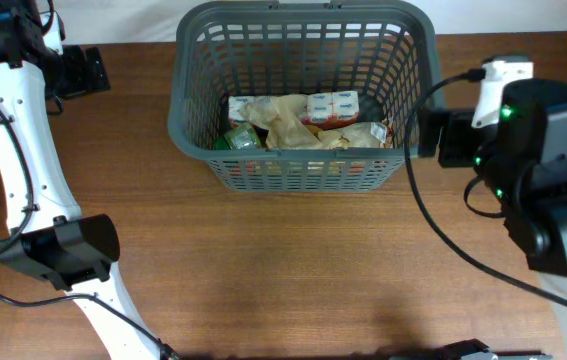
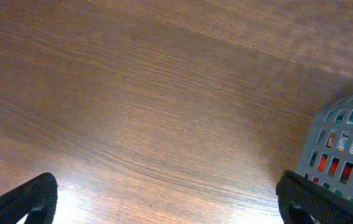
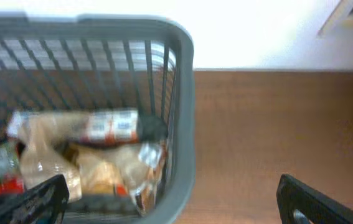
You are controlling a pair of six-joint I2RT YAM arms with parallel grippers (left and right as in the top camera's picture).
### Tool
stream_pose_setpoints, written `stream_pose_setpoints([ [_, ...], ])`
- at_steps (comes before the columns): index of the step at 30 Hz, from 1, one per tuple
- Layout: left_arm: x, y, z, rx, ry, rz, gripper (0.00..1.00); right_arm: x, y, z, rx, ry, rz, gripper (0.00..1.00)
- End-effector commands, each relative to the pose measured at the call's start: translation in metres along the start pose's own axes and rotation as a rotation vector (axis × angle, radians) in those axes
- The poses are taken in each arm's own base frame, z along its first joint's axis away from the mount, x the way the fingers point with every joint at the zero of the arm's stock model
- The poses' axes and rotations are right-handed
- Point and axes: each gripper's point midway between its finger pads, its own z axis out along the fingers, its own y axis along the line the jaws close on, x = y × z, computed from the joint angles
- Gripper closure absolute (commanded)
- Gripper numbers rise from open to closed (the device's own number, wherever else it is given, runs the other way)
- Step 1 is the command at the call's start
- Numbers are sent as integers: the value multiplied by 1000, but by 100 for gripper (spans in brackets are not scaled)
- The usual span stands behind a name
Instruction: Pack container
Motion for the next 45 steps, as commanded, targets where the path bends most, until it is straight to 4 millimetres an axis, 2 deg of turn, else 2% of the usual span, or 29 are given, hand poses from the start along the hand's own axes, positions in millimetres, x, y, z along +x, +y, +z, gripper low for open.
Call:
stream_pose_setpoints([
  [1, 2, 2, 5, -6, 14, -12, 1, -23, -6, -34, 4, -132, 34, 1],
  [3, 2, 2, 5, -6, 14, -12, 1, -28, -7, -52, -14, -184, 49, 1],
  [4, 2, 2, 5, -6, 14, -12, 1, -30, -6, -71, -43, -227, 64, 1],
  [6, 2, 2, 5, -6, 14, -12, 1, -29, -6, -92, -73, -290, 71, 1],
  [9, 2, 2, 5, -6, 14, -12, 1, -27, -8, -114, -95, -392, 84, 1],
  [11, 2, 2, 5, -6, 14, -12, 1, -19, -15, -117, -84, -444, 97, 1],
  [15, 2, 2, 5, -6, 14, -12, 1, 13, -36, -101, -18, -523, 132, 1],
  [20, 2, 2, 5, -6, 14, -12, 1, 44, -48, -85, -1, -732, 146, 1],
  [25, 2, 2, 5, -6, 14, -12, 1, 81, -43, -65, -44, -856, 127, 1],
  [28, 2, 2, 5, -6, 14, -12, 1, 98, -36, -60, -83, -939, 101, 1],
  [31, 2, 2, 5, -6, 14, -12, 1, 117, -32, -54, -68, -1002, 7, 1],
  [34, 2, 2, 5, -6, 14, -12, 1, 138, -32, -37, -38, -956, -46, 1],
  [39, 2, 2, 5, -6, 14, -12, 1, 158, -33, -16, -31, -837, -50, 1],
  [45, 2, 3, 5, -9, 14, -12, 1, 196, -34, 18, -33, -630, -42, 1],
])
